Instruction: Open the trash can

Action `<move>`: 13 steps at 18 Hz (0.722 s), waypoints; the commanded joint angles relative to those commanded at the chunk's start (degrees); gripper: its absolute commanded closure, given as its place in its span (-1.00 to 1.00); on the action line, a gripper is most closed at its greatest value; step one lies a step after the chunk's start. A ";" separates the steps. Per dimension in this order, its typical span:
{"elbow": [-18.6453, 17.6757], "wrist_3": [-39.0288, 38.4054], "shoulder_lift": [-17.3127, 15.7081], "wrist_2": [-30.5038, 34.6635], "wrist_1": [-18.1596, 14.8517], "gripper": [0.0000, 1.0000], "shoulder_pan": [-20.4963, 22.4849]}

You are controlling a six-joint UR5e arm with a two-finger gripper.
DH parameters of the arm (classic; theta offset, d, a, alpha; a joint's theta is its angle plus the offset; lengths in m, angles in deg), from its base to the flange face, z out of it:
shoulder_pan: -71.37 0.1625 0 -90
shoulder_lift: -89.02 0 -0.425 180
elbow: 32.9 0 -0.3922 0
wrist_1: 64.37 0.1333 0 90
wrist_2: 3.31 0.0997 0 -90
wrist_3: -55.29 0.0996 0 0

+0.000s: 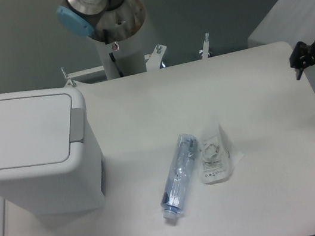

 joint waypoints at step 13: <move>0.00 -16.00 -4.14 -5.89 -2.02 -1.00 -13.20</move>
